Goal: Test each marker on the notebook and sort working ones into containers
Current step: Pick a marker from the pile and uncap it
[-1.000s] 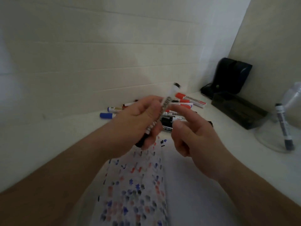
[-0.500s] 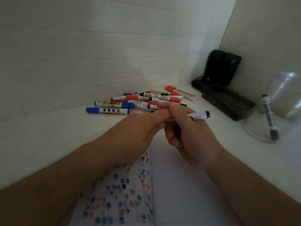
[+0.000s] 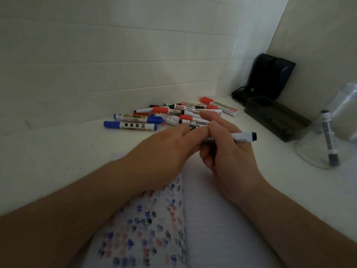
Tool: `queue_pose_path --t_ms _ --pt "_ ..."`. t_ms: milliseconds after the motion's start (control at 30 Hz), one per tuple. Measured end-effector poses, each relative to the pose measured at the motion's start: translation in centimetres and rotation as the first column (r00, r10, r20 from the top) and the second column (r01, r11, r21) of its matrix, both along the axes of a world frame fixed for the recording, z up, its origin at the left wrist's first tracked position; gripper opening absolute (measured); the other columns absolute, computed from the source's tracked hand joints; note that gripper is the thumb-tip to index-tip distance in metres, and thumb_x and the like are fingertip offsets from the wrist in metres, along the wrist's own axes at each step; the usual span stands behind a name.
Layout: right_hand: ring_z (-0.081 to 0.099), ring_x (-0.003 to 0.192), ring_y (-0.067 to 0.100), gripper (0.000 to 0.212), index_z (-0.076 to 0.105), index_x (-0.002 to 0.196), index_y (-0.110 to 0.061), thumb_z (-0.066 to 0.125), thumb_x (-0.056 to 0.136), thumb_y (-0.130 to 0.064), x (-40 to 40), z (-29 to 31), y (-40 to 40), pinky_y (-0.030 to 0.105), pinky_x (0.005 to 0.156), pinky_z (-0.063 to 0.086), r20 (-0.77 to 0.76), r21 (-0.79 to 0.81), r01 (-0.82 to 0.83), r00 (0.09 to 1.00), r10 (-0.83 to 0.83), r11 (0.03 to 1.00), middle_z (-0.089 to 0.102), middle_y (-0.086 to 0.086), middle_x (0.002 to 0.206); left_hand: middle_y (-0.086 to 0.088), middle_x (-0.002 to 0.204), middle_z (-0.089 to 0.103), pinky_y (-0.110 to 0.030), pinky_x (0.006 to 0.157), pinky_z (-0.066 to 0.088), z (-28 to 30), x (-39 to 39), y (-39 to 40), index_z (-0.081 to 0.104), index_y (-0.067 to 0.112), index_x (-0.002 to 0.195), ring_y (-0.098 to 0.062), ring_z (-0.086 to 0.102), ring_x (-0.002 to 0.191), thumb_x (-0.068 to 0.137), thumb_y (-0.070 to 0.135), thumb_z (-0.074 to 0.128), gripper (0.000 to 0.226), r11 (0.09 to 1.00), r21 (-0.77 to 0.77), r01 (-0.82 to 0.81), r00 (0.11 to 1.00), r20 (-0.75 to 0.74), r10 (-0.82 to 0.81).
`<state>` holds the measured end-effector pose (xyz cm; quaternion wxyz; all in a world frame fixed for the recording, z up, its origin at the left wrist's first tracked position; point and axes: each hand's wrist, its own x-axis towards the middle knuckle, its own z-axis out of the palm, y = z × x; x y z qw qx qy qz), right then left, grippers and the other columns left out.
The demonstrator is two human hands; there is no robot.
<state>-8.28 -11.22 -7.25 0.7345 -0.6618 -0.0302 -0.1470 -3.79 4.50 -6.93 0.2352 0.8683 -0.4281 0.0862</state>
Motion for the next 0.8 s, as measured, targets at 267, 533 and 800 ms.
queue_pose_path --t_ms 267,533,800 --pt "0.046 0.055 0.011 0.041 0.07 0.131 -0.042 0.053 0.096 -0.029 -0.2 0.1 -0.5 0.023 0.045 0.038 -0.053 0.095 -0.127 0.99 0.132 0.987 0.046 0.005 0.064 0.011 0.076 0.06 -0.018 0.06 0.039 0.1 0.8 0.2 0.023 0.066 0.143 -0.002 0.056 0.074 0.1 0.057 0.026 0.044 1.0 0.029 0.007 0.997 -0.079 -0.005" --pt "0.043 0.049 0.015 0.033 0.073 0.094 -0.023 0.042 0.102 -0.014 0.4 1.3 -3.5 0.02 0.041 0.028 -0.079 0.197 0.058 0.996 -0.043 0.979 0.054 0.005 0.059 0.01 0.084 0.056 -0.026 0.063 0.045 -0.3 0.8 1.8 0.033 0.049 0.122 -0.003 0.055 0.071 0.077 0.08 0.057 0.06 0.974 0.044 -0.224 0.93 -0.287 0.227" --pt "0.05 0.054 0.015 0.018 0.067 0.074 -0.016 0.073 0.089 -0.01 0.9 0.6 -2.8 0.027 0.048 0.04 -0.121 -0.32 0.003 0.992 -0.044 0.947 0.06 0.006 0.063 0.013 0.107 0.041 -0.037 0.09 0.045 -1.4 0.7 0.5 0.051 0.055 0.108 -0.012 0.042 0.106 0.062 0.091 0.058 0.059 0.879 0.279 -0.388 0.868 -0.21 0.45"
